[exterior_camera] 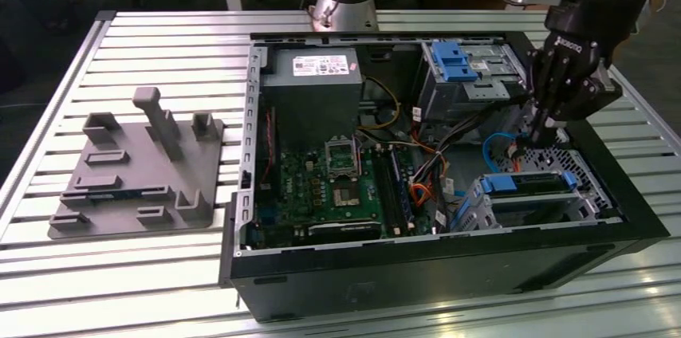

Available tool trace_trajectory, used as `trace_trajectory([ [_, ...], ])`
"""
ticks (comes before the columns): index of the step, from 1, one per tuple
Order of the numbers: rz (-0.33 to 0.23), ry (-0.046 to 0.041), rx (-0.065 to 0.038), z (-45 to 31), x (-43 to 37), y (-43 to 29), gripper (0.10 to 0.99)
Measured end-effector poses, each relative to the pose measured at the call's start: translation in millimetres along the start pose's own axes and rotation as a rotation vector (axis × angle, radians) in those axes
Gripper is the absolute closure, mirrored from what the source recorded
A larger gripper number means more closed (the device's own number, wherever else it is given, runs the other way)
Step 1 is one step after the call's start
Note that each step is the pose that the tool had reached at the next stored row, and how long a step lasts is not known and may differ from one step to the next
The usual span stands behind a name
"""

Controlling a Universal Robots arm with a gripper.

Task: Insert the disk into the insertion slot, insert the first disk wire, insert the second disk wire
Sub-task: 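Insert the first disk wire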

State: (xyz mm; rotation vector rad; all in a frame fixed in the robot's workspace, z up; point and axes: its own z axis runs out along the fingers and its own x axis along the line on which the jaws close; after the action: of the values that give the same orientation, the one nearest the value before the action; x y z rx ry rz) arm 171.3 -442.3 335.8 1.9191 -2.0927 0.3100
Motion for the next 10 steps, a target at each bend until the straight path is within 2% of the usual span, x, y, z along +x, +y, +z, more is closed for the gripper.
trace_trajectory([
  [2,-0.001,-0.0118,-0.001,1.0,2.9,-0.3,0.922],
  [3,-0.001,-0.0259,-0.001,1.4,4.1,-0.4,0.922],
  [9,-0.006,-0.1331,-0.002,2.8,7.6,-0.7,0.922],
  [10,-0.006,-0.1411,-0.003,3.1,8.8,-0.9,0.922],
])
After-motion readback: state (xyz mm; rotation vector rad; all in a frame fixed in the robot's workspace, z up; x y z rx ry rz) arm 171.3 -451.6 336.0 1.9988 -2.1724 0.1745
